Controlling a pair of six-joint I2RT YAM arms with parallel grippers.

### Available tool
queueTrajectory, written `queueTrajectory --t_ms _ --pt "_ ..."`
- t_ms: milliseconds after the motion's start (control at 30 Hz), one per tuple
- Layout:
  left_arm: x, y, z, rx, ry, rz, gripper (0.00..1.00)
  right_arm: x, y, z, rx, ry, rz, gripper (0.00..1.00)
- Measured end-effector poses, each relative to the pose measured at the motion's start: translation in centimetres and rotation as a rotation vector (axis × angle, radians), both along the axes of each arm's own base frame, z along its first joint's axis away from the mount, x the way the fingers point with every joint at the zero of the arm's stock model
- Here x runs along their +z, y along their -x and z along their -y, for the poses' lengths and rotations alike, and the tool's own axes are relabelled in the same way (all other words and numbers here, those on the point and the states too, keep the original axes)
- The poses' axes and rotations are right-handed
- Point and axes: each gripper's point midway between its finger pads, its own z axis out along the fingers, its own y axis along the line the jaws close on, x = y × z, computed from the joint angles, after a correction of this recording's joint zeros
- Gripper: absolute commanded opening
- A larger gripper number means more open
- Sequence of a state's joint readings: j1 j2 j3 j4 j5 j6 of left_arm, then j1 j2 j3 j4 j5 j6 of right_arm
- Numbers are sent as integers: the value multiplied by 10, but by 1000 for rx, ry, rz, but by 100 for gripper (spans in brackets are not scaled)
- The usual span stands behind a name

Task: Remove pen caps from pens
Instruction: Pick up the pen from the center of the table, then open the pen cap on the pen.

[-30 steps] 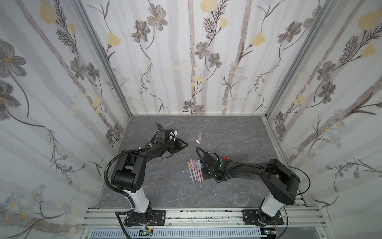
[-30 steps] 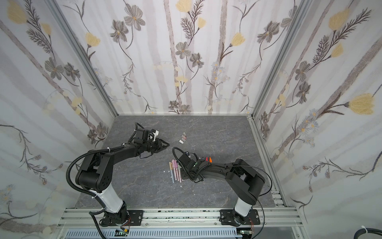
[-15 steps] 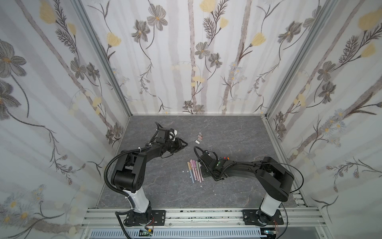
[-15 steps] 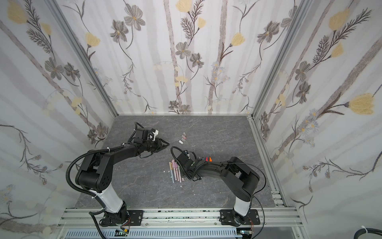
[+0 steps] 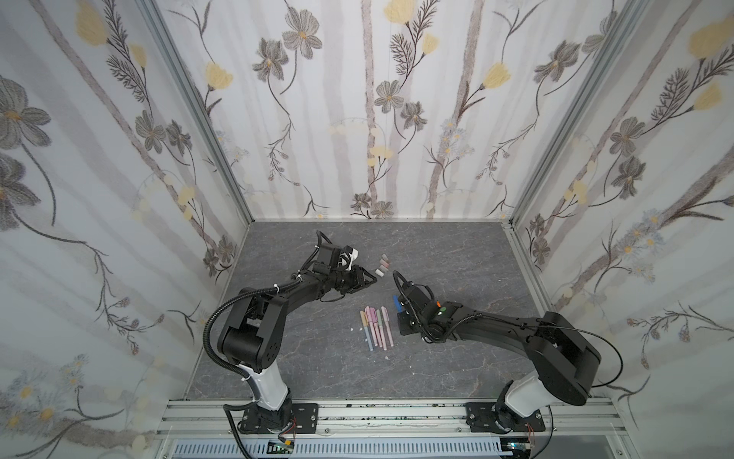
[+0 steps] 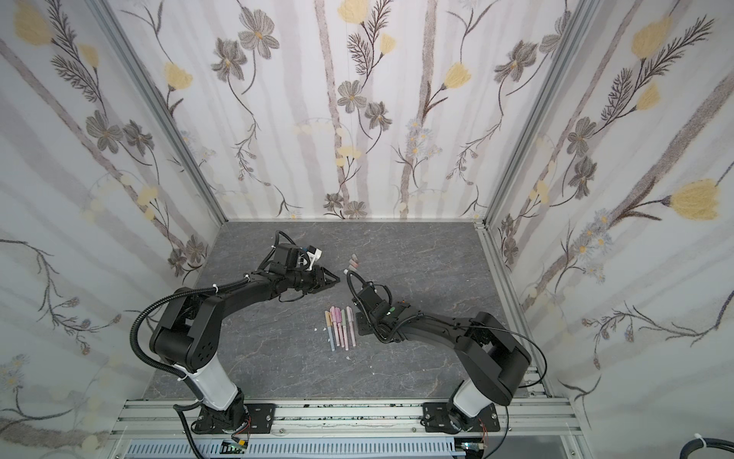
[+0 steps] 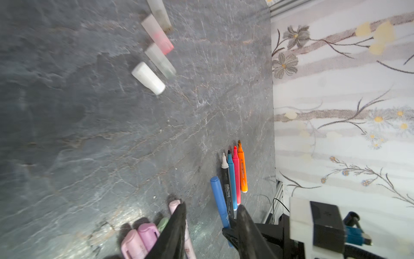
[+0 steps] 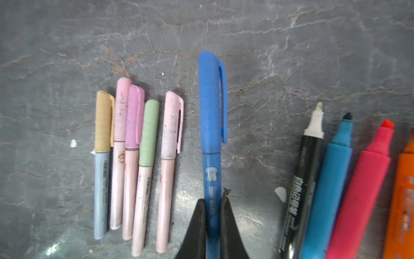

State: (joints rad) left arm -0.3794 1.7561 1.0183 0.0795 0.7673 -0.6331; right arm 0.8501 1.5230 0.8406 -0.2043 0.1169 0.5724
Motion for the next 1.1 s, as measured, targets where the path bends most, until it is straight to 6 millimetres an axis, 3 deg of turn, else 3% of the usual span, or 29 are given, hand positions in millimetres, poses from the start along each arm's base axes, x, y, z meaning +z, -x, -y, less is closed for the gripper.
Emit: queueTrajectory --t_ms 267,700,1100 --pt "5 18 38 -68 70 -22 38 26 -13 9 -17 -125 39 4" --pt "1 22 72 -104 118 -50 38 36 -18 1 -13 -184 58 4" --pt "-1 18 85 -114 130 -57 13 34 -21 -1 -15 -188 54 4"
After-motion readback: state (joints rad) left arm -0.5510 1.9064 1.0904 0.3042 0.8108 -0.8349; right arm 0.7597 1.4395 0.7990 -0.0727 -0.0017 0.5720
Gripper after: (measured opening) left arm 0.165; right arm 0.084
